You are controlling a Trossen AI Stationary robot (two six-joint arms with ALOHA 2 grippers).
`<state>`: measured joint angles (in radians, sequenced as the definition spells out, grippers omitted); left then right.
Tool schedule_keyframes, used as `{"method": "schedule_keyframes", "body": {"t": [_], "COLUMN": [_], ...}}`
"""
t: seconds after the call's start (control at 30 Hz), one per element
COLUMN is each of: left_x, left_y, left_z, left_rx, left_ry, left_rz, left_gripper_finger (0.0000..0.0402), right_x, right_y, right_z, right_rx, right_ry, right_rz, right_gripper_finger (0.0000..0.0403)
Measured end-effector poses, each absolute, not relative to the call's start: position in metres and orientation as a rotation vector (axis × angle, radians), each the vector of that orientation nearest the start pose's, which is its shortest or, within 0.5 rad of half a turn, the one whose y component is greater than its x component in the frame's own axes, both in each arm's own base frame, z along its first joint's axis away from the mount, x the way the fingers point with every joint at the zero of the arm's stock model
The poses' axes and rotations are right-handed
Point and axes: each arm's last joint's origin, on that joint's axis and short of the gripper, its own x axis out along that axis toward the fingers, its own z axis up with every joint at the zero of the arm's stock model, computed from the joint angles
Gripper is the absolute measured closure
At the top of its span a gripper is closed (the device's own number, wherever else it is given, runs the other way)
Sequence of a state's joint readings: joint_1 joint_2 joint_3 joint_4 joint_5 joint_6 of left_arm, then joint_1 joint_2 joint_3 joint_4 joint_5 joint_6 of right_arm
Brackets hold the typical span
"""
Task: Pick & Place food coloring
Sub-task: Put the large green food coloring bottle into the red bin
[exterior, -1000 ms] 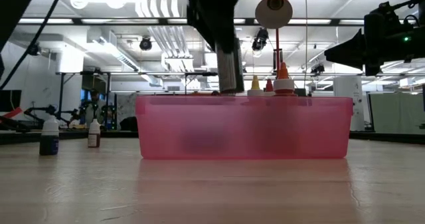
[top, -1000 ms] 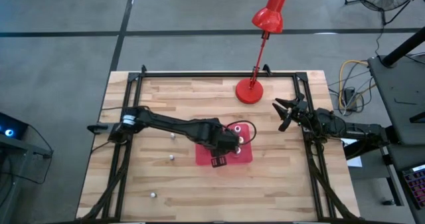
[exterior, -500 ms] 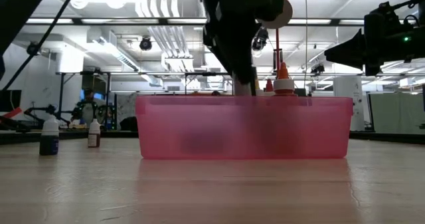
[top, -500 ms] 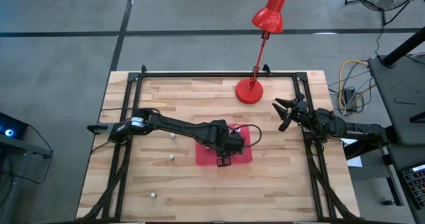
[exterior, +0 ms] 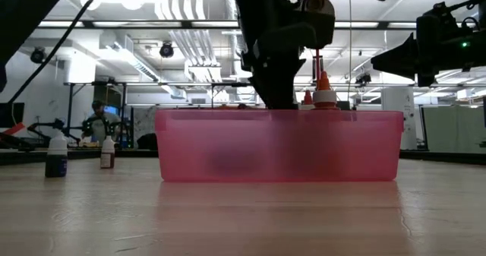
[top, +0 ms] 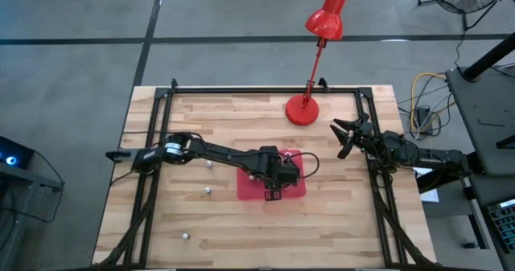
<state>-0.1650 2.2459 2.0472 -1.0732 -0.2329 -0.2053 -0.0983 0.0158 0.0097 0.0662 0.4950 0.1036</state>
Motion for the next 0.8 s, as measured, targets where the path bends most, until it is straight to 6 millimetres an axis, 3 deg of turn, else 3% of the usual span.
{"method": "schedule_keyframes", "body": {"t": [0.37, 0.8], "left_x": [0.4619, 0.4641], "left_y": [-0.0690, -0.0692], "left_z": [0.2272, 0.2278], "left_rx": [0.059, 0.059], "left_ry": [1.228, 1.204], "left_rz": [0.115, 0.116], "left_gripper_finger": [0.0267, 0.0197], "right_x": [0.0926, 0.0926], "right_y": [-0.0229, -0.0230], "right_z": [0.1718, 0.1718], "right_rx": [0.113, 0.113], "right_ry": [-0.091, -0.090], "right_rz": [-0.589, -0.590], "right_gripper_finger": [0.0275, 0.0275]}}
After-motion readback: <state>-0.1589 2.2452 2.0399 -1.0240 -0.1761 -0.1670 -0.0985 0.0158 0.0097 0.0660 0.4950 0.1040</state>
